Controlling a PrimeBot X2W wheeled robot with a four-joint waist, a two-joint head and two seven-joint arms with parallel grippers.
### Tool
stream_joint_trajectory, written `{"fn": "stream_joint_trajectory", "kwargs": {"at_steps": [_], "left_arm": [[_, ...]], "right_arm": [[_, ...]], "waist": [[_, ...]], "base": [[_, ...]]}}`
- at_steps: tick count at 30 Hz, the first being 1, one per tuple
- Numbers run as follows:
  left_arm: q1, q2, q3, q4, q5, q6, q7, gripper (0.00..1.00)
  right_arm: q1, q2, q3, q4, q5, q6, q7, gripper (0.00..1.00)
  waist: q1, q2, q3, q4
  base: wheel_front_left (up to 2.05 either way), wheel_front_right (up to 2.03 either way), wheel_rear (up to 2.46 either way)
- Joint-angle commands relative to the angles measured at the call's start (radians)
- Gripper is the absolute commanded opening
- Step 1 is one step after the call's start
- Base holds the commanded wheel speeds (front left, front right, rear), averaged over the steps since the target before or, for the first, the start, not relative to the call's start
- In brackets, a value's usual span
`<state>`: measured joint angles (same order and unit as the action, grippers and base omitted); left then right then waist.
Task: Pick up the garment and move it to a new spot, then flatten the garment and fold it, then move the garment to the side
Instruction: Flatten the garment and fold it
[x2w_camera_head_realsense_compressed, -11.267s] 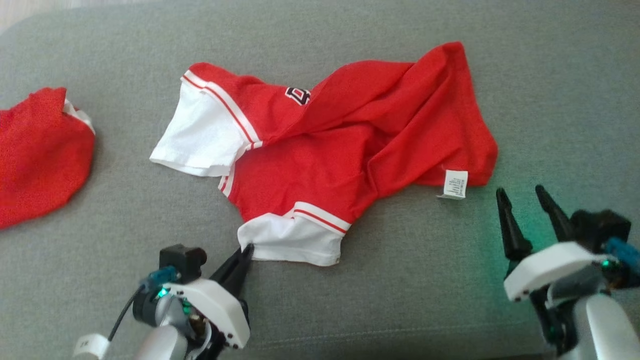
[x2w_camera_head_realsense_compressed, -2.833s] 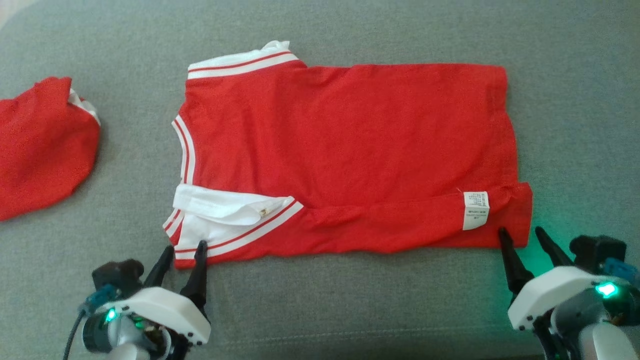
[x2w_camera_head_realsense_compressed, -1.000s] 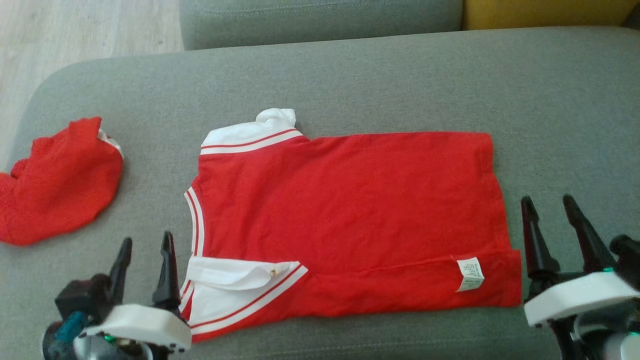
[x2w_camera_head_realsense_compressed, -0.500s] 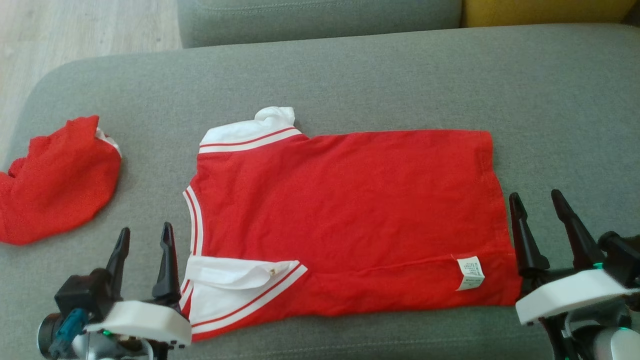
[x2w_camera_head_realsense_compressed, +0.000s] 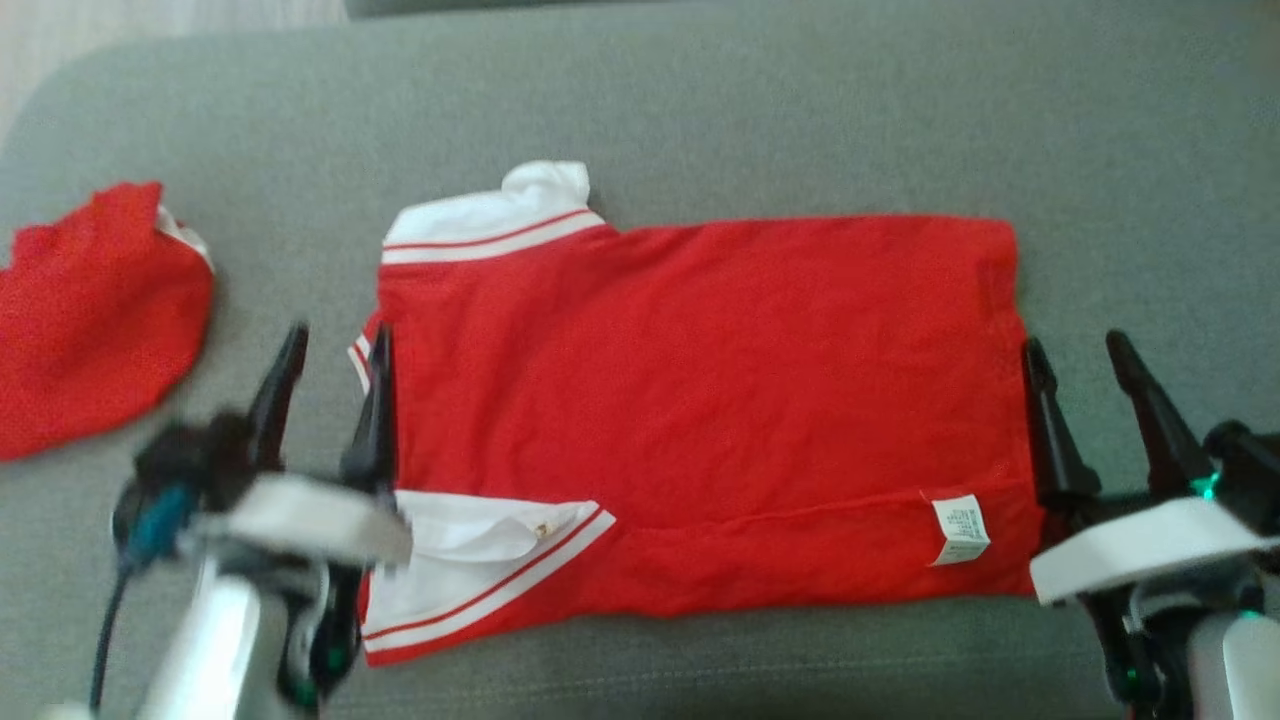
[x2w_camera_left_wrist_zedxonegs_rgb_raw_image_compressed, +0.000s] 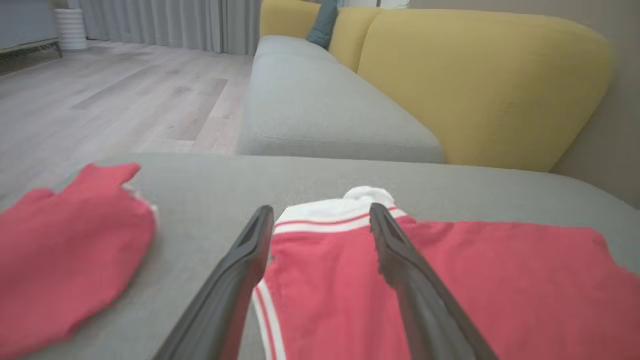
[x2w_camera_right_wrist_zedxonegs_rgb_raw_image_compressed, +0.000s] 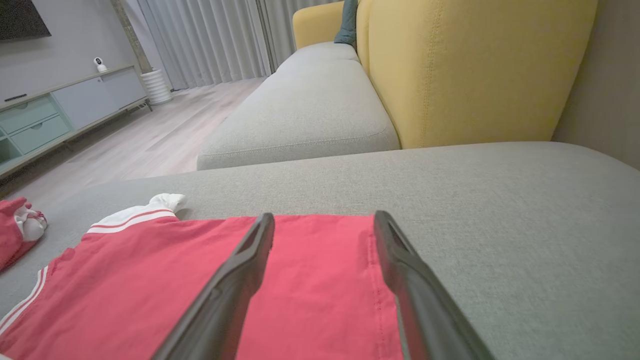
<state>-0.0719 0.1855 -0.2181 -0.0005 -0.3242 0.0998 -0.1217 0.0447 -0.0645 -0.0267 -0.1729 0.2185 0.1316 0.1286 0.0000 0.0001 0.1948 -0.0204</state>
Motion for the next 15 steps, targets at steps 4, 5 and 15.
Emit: {"fn": "stream_joint_trajectory", "kwargs": {"at_steps": [4,5,15], "left_arm": [[-0.244,0.005,0.014,0.089,-0.025,-0.057,0.018,1.00],[-0.288,0.001,0.010,0.126,-0.032,-0.072,0.023,1.00],[-0.628,-0.029,-0.021,0.500,-0.070,-0.165,0.064,1.00]], "right_arm": [[-0.076,-0.003,0.034,-0.048,-0.011,-0.001,-0.010,1.00],[-0.083,-0.002,0.036,-0.047,-0.012,-0.001,-0.010,1.00],[-0.124,0.005,0.058,-0.023,-0.011,-0.001,-0.025,1.00]], "waist": [[0.0000,-0.0001,0.110,-0.021],[0.0000,-0.0001,0.124,-0.026],[0.0000,-0.0001,0.202,-0.069]], "base": [[0.00,0.00,0.00],[0.00,0.00,0.00],[0.00,0.00,0.00]]}}
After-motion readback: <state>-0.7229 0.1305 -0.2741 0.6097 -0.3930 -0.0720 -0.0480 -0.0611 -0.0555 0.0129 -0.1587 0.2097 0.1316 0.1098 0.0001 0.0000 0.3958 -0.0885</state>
